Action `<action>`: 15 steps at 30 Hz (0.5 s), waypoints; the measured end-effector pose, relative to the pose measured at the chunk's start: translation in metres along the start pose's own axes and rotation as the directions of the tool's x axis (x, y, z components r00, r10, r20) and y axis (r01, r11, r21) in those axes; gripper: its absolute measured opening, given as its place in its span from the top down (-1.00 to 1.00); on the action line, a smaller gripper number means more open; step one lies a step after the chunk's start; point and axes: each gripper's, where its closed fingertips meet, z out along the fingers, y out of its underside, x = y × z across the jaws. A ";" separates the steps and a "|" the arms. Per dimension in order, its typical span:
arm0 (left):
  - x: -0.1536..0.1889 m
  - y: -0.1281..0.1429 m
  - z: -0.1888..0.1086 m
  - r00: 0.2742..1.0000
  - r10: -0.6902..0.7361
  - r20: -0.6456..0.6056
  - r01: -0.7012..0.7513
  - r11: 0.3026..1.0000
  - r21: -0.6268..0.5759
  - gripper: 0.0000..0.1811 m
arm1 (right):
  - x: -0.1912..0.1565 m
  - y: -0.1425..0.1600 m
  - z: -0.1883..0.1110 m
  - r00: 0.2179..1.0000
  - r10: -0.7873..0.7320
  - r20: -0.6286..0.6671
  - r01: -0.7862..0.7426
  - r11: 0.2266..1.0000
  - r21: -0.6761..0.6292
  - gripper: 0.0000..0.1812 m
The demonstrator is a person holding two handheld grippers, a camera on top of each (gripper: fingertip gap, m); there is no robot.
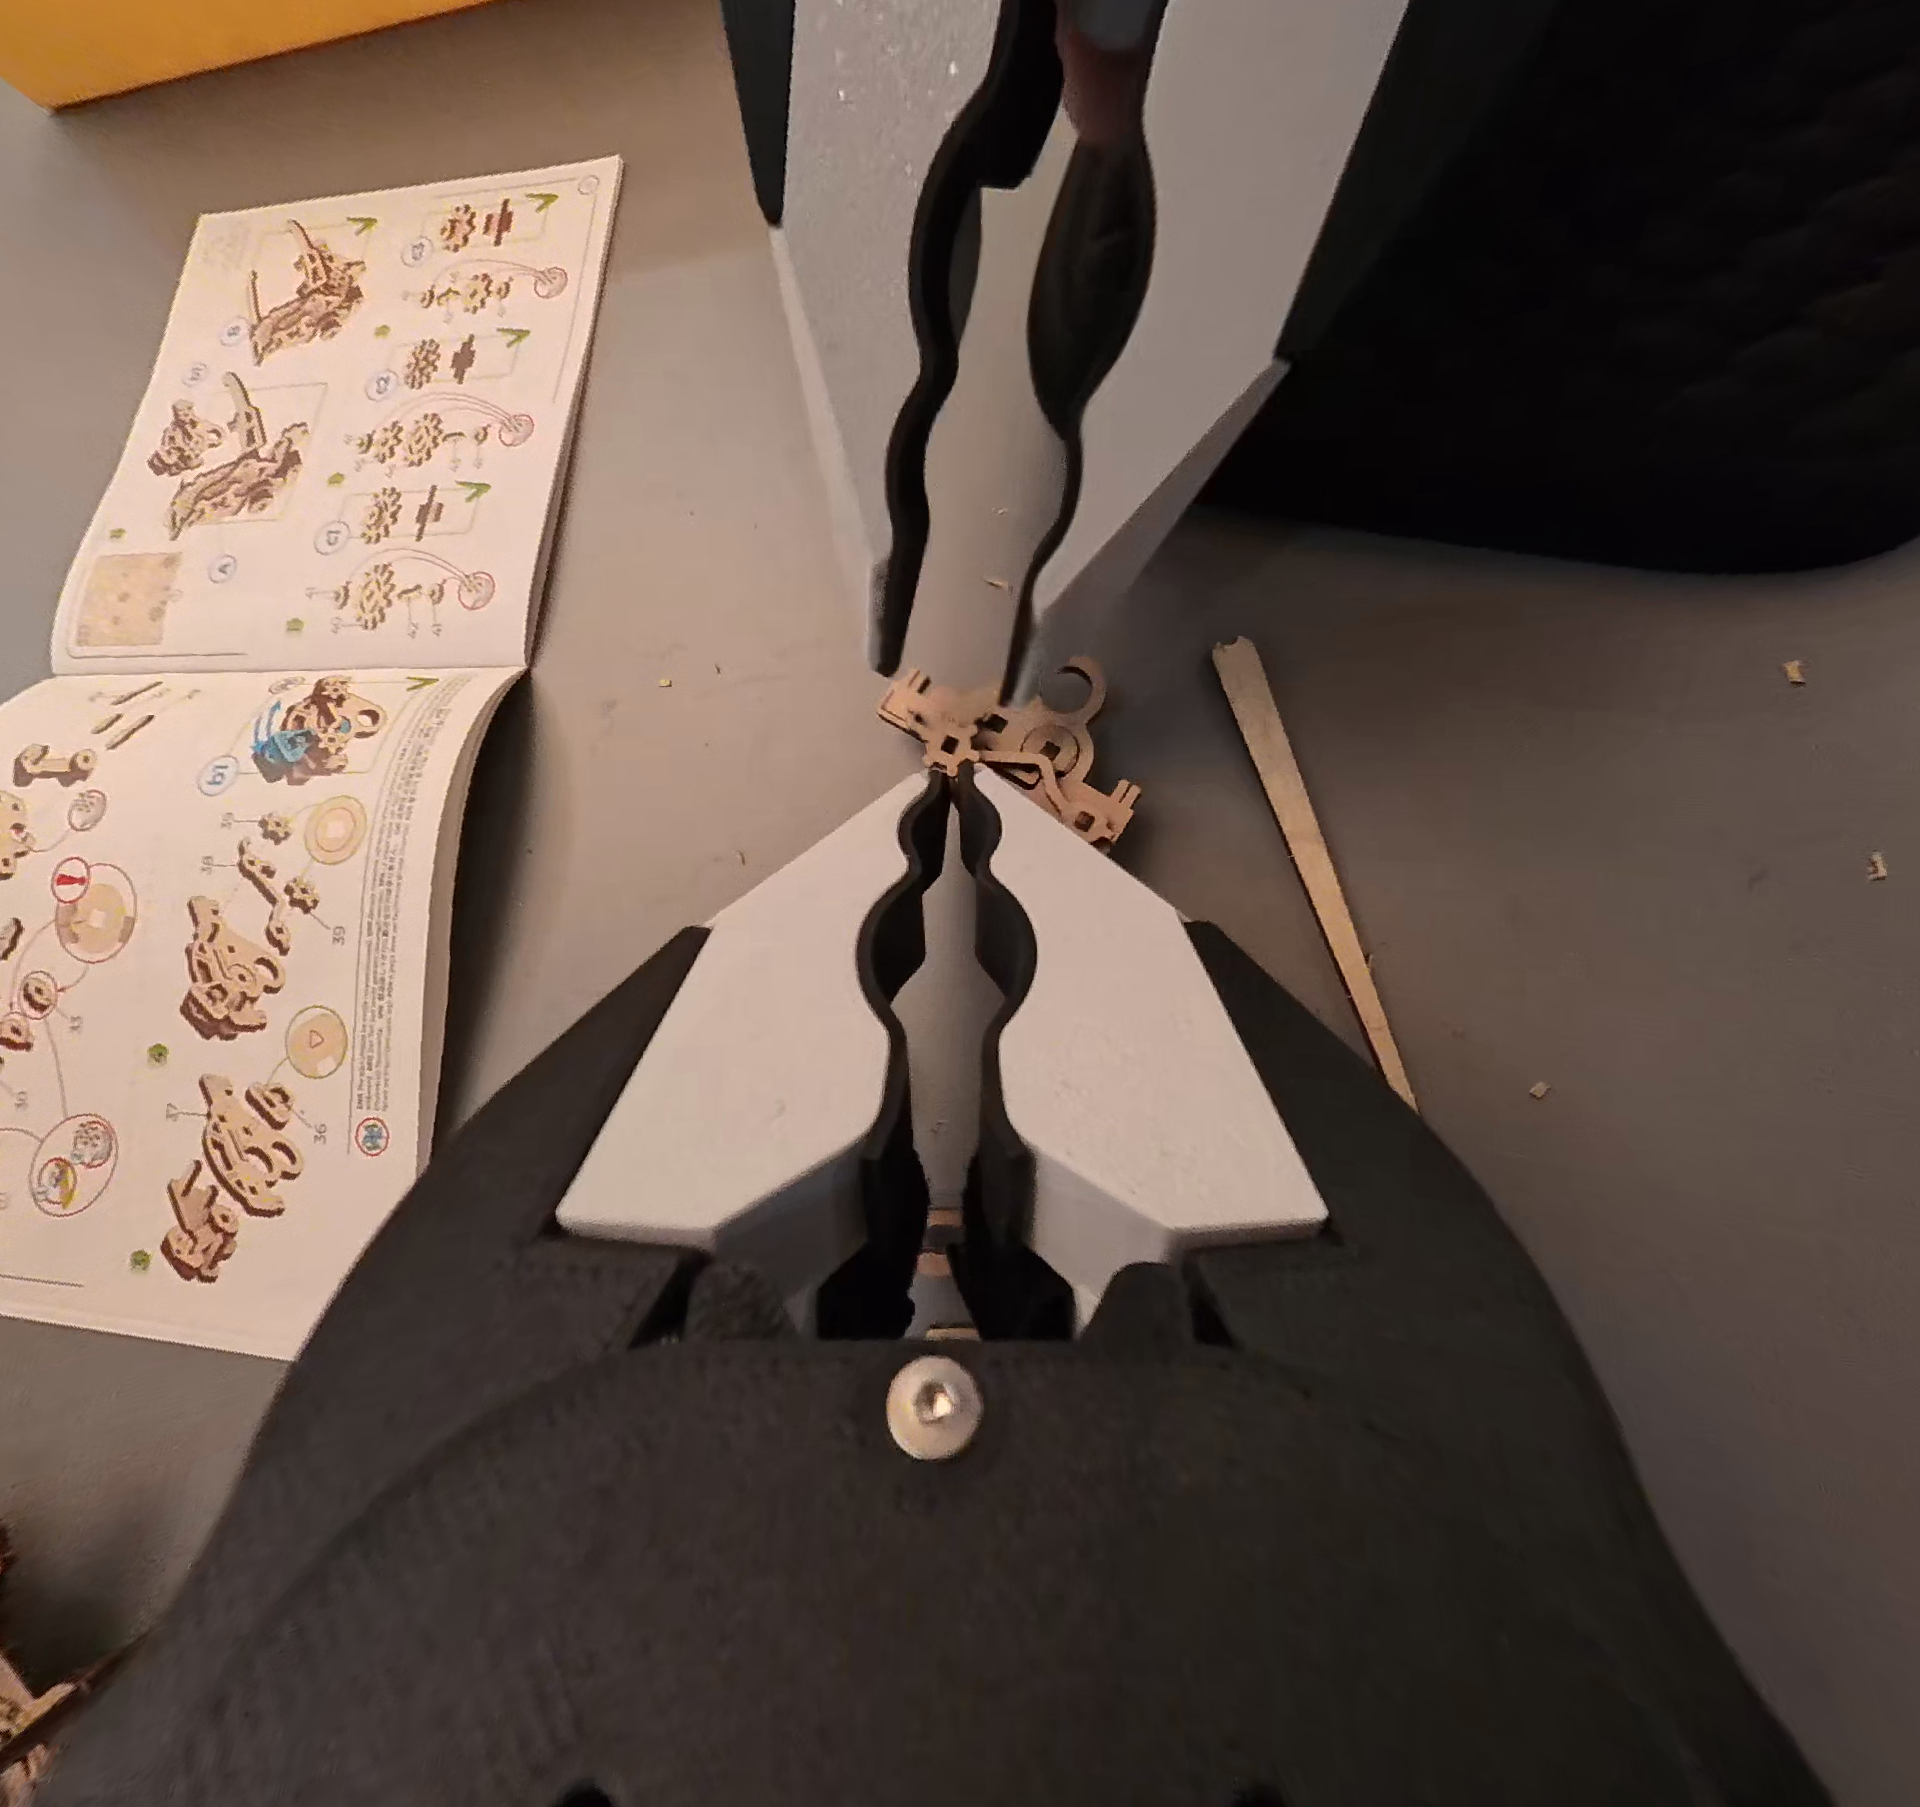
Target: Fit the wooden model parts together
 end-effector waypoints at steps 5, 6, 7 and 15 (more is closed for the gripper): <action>-0.001 0.000 0.001 1.000 -0.002 -0.004 0.002 1.000 -0.004 1.00 | -0.015 -0.007 -0.002 0.981 -0.190 0.038 0.186 0.979 0.079 0.85; -0.001 -0.001 0.001 1.000 -0.002 -0.003 0.002 1.000 -0.004 1.00 | -0.012 -0.006 -0.001 0.975 -0.222 0.006 0.221 0.973 0.071 0.84; -0.001 -0.001 0.001 1.000 -0.002 -0.002 0.002 1.000 -0.004 1.00 | -0.012 -0.004 0.000 0.970 -0.242 0.000 0.241 0.969 0.060 0.84; 0.000 -0.001 0.001 1.000 0.006 -0.004 -0.006 1.000 -0.008 1.00 | 0.004 -0.016 -0.003 0.999 -0.034 0.006 0.032 0.987 0.158 1.00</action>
